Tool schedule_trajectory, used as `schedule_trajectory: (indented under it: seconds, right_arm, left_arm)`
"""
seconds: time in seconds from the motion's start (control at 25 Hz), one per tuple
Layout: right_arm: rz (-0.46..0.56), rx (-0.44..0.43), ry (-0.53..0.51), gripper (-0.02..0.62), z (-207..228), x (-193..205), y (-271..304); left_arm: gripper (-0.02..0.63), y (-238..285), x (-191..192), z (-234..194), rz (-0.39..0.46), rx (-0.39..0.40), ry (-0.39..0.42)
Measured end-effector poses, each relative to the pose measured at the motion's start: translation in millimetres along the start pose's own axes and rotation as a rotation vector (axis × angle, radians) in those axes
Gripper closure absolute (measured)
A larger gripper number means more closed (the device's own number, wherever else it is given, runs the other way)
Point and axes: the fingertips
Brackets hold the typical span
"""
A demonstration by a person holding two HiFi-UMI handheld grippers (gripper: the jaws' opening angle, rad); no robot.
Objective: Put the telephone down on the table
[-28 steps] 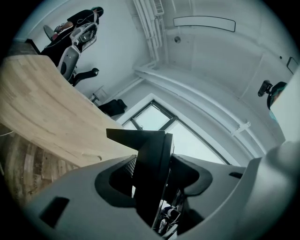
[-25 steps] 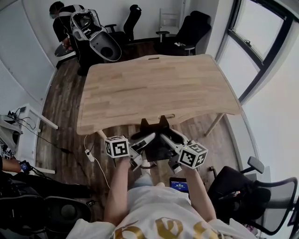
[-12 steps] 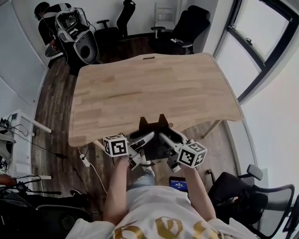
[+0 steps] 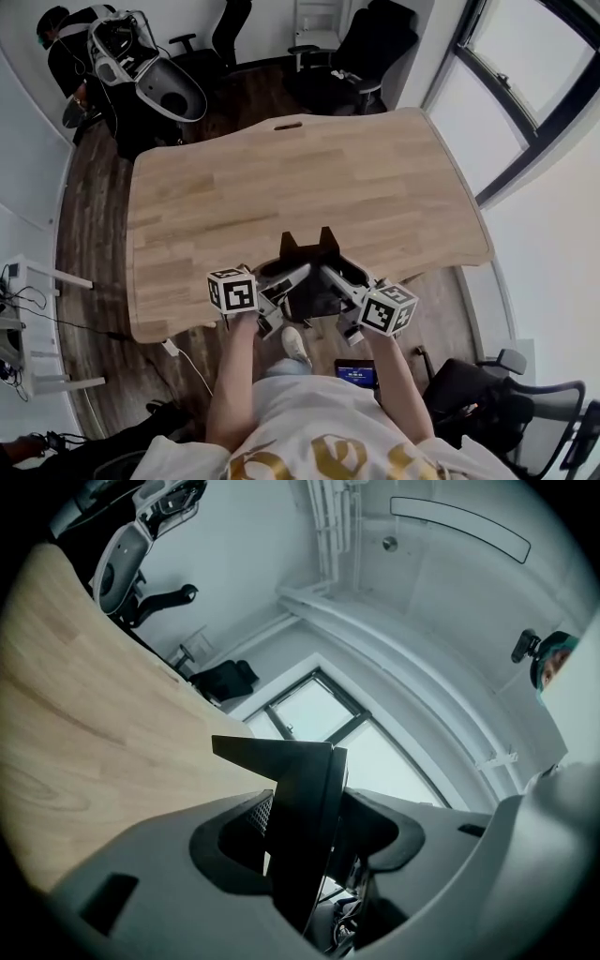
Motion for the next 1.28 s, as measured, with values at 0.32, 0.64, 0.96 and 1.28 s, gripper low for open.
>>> schedule_trajectory:
  seconds: [0.32, 0.64, 0.96, 1.28]
  right_arm:
    - [0.001, 0.012, 0.002, 0.396, 22.9, -15.1, 59.4]
    - [0.012, 0.034, 0.0, 0.396, 37.5, -26.7, 63.4]
    - [0.034, 0.011, -0.001, 0.396, 52.7, -42.3, 79.6]
    - [0.016, -0.017, 0.033, 0.396, 72.1, -41.1, 110.1]
  left_arm:
    - [0.39, 3.4, -57.4, -32.8, -0.008, 0.007, 0.01]
    - [0.39, 18.3, -69.7, -34.4, -0.014, 0.023, -0.002]
    - [0.39, 30.0, -94.4, -38.3, -0.01, 0.006, 0.035]
    - [0.39, 35.3, -117.7, -62.0, -0.013, -0.033, 0.02]
Point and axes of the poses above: the fingertips, and each gripper's own axes: y forward along the fingers, z to its right, x out of its underside, and after that the axes turned 13 degrees about -y, right-handed
